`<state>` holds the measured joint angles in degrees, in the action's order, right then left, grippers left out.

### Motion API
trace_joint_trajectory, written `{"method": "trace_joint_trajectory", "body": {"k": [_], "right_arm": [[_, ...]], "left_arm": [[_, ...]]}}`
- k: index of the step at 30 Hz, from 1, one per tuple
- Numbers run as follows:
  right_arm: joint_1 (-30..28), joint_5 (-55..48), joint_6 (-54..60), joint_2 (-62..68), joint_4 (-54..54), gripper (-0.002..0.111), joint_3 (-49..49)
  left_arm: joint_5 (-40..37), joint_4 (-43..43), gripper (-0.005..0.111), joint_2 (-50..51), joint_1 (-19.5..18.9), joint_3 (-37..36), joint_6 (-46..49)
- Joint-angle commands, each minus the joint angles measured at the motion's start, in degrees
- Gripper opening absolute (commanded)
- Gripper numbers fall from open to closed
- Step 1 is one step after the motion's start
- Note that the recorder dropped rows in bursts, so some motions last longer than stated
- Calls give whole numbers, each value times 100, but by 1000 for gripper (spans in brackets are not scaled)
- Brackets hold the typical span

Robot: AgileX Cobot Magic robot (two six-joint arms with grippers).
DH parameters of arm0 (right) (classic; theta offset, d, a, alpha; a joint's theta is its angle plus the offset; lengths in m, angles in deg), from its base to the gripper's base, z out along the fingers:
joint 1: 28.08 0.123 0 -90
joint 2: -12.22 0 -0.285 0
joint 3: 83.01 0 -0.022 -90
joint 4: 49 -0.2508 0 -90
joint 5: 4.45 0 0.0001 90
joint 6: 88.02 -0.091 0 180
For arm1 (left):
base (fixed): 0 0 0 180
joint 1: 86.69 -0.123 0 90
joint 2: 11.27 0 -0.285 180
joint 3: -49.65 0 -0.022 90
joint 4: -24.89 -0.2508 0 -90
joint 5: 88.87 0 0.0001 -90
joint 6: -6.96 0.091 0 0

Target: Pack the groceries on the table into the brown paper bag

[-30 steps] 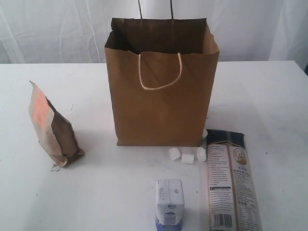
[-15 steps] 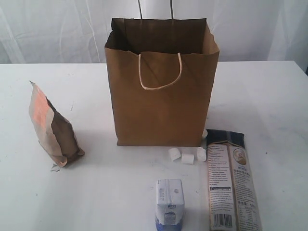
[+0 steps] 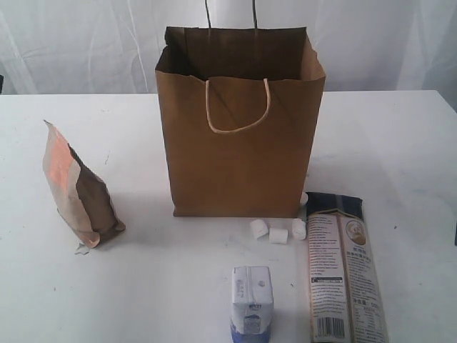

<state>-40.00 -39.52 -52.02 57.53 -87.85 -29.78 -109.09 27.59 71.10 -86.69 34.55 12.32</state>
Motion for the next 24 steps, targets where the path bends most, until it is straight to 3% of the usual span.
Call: {"method": "trace_joint_trajectory", "body": {"k": [1, 6, 8, 12, 15, 22, 24], "right_arm": [[246, 39, -31, -26, -18, 0, 87], [414, 39, -31, -26, -9, 0, 239], [458, 72, -31, -26, -9, 0, 290], [575, 156, -31, -26, -31, 0, 339], [617, 146, -31, -26, -31, 0, 339], [617, 69, -31, -26, -31, 0, 339], [617, 69, -31, -26, -31, 0, 339]], "left_arm": [[-2121, 92, 0, 204, 16, 1131, 433], [-3454, 1412, 0, 247, 16, 2150, 621], [-3560, 1884, 0, 368, 16, 2304, 621], [-3388, 1701, 0, 854, 82, 2315, -148], [-3785, 1700, 0, 1228, 82, 2315, -536], [-4211, 1815, 1, 1563, 82, 2315, -499], [-4184, 1790, 8, 1572, 82, 2315, -266]]}}
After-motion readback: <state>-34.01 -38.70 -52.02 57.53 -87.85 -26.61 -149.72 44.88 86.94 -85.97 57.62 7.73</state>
